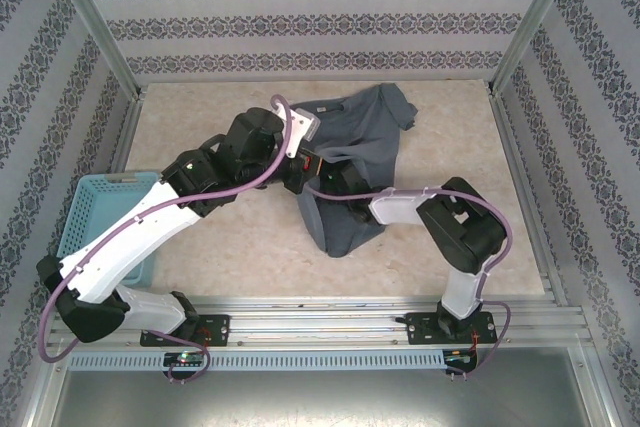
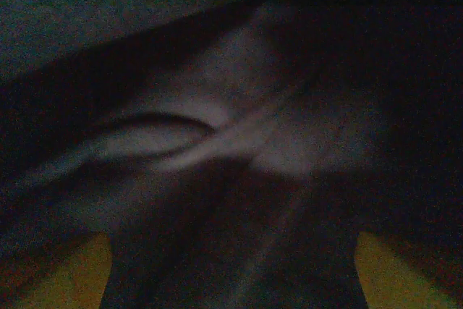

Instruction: Fold the inside-out t-shirt

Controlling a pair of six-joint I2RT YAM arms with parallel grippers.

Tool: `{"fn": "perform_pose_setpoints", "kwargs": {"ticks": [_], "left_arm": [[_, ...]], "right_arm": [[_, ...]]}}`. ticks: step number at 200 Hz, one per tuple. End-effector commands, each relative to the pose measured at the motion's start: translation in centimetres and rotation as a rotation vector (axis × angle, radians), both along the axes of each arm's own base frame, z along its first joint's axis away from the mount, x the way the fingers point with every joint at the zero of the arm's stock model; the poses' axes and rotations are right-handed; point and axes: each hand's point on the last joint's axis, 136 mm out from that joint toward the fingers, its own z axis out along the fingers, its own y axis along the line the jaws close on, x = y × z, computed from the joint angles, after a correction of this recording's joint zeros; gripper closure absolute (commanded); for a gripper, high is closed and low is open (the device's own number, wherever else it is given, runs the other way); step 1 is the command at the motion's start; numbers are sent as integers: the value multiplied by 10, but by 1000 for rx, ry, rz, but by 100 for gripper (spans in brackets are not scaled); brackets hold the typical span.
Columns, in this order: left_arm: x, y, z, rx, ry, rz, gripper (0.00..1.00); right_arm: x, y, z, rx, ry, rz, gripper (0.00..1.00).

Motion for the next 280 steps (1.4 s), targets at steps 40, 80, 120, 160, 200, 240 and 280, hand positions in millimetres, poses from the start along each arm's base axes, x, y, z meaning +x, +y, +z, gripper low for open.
{"fn": "perform_pose_setpoints", "kwargs": {"ticks": [40, 80, 120, 160, 200, 240, 280], "left_arm": [[-7, 2, 63, -127, -91, -25, 100], [-8, -5, 82, -196, -100, -42, 100], [-9, -7, 97, -239, -119, -50, 100], [-1, 2, 98, -215, -147, 12, 100], [25, 28, 83, -95, -176, 186, 100], [80, 72, 58, 16, -123, 428, 100], [141, 124, 6, 72, 23, 638, 100]], "right_arm": [[43, -10, -9, -14, 125, -178, 10], [66, -5, -22, -108, 199, -236, 11], [79, -2, -32, -182, 278, -273, 14], [82, 1, -36, -225, 311, -256, 32], [73, 21, -6, -171, 180, -119, 88], [19, 48, 40, -90, -5, 77, 100], [-48, 65, 69, 9, -134, 237, 100]]}}
